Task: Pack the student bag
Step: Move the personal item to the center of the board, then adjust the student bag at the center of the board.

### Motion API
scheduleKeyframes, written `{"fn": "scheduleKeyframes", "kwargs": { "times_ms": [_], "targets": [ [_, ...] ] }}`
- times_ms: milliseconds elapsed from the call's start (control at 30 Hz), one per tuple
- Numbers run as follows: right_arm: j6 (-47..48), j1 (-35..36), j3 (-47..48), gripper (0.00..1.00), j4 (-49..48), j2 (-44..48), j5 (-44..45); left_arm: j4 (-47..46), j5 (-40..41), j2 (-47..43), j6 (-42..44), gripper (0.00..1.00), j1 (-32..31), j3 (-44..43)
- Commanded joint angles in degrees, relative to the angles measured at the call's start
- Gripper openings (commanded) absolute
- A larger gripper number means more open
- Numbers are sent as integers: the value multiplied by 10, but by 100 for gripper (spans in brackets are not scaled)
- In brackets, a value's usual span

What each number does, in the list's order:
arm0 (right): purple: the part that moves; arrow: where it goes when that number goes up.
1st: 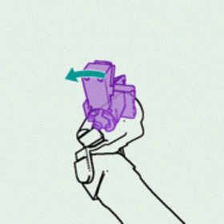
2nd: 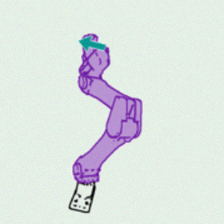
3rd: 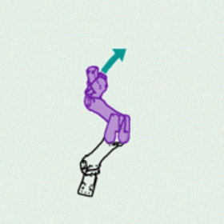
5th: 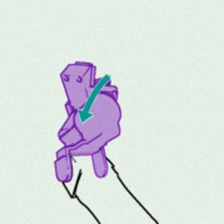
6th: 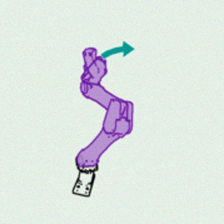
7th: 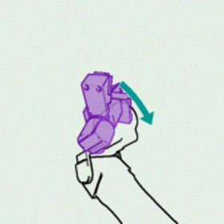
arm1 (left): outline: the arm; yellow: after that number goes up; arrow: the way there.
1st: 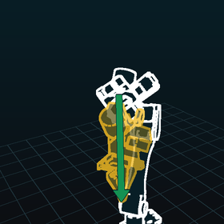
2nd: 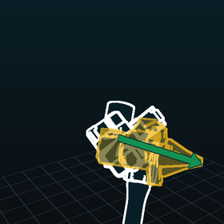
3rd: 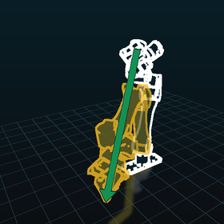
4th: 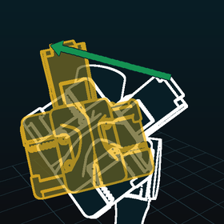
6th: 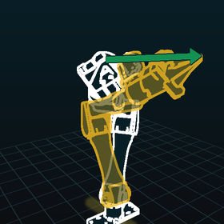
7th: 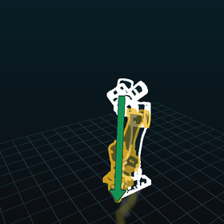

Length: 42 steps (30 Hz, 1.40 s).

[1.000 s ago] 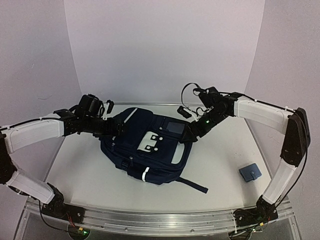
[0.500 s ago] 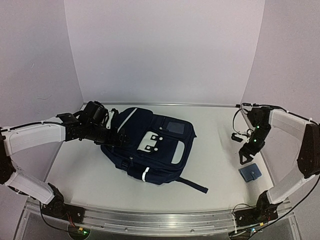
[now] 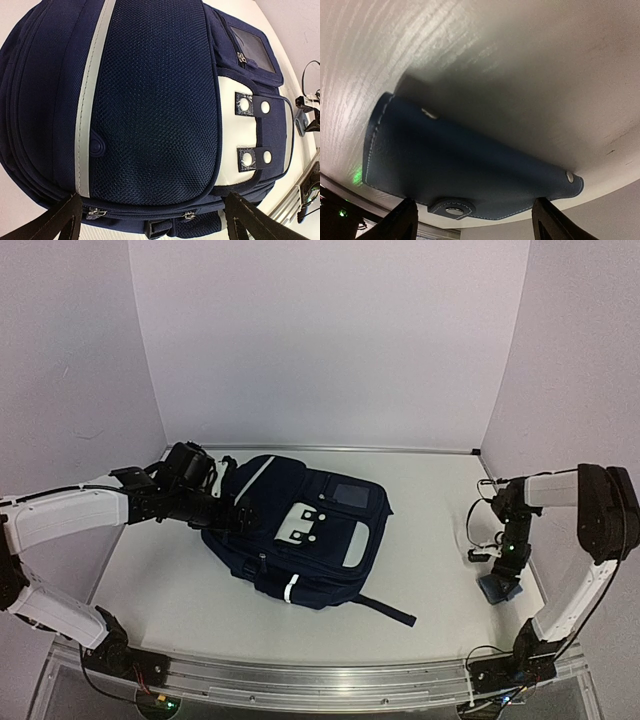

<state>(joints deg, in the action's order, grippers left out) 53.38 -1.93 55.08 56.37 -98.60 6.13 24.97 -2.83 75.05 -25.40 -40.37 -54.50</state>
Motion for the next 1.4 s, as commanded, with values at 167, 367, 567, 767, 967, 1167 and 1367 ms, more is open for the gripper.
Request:
{"fn": "scheduleKeyframes", "kwargs": {
  "times_ms": [167, 367, 567, 767, 967, 1167, 1367],
  "targets": [
    [-111, 161, 42, 74, 13, -25, -197, -26, -8, 2, -1, 100, -3, 2],
    [-213, 257, 104, 71, -10, -68, -290, -31, -15, 3, 9, 100, -14, -3],
    [-311, 268, 183, 72, -34, -17, -403, 2, 110, 25, 59, 100, -114, -66],
    [-444, 267, 211, 71, -125, 10, -467, 49, 193, 138, 86, 98, -178, -178],
    [-467, 267, 230, 68, -132, -20, -534, 112, 210, 269, 82, 77, -199, -311],
    [-505, 271, 239, 67, -159, -39, -582, 175, 236, 357, 71, 67, -212, -399],
    [-529, 303, 230, 65, -182, -62, -584, 243, 296, 403, 46, 42, -214, -453]
  ]
}}
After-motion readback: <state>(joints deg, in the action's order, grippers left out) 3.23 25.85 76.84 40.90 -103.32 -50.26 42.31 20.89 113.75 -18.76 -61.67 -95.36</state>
